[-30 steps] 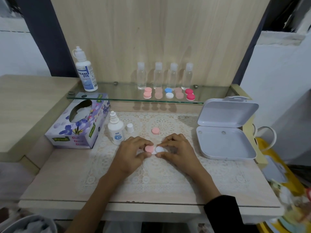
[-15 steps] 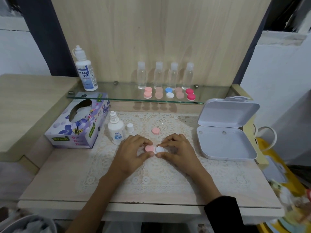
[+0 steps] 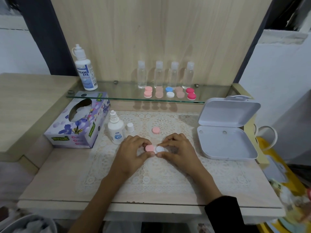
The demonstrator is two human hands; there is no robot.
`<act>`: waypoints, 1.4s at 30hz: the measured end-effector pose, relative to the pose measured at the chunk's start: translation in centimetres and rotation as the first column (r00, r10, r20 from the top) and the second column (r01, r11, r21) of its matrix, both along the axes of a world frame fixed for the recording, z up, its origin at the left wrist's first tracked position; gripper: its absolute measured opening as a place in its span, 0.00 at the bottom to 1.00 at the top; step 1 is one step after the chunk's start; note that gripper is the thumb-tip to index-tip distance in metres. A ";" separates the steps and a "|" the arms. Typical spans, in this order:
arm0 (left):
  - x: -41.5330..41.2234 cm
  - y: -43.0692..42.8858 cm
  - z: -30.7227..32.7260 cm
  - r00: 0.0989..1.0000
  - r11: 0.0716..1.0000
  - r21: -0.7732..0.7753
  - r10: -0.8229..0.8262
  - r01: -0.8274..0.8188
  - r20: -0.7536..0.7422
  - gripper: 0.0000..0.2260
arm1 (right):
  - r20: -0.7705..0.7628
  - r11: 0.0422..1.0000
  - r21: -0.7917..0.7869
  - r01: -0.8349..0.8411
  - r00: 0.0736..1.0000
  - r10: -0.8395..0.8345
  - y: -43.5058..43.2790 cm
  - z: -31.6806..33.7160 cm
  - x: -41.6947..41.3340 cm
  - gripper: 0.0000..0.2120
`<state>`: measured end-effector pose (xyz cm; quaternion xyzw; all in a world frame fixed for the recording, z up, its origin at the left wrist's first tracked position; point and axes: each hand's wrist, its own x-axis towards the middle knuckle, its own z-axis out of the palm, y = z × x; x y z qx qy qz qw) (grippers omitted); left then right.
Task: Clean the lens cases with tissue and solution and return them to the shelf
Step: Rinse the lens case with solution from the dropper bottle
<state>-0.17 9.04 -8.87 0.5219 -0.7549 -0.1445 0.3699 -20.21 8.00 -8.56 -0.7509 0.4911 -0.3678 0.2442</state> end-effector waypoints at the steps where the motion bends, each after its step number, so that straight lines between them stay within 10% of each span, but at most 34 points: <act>1: -0.1 0.0 0.0 1.000 1.000 -0.002 -0.007 0.007 -0.002 0.18 | 0.001 1.000 0.001 0.000 1.000 0.000 0.0 0.0 0.0 0.19; 42: 0.3 0.3 0.2 0.995 0.997 0.024 -0.074 0.076 -0.060 0.18 | -0.160 0.985 0.006 0.173 0.972 -0.170 -6.2 0.9 2.2 0.17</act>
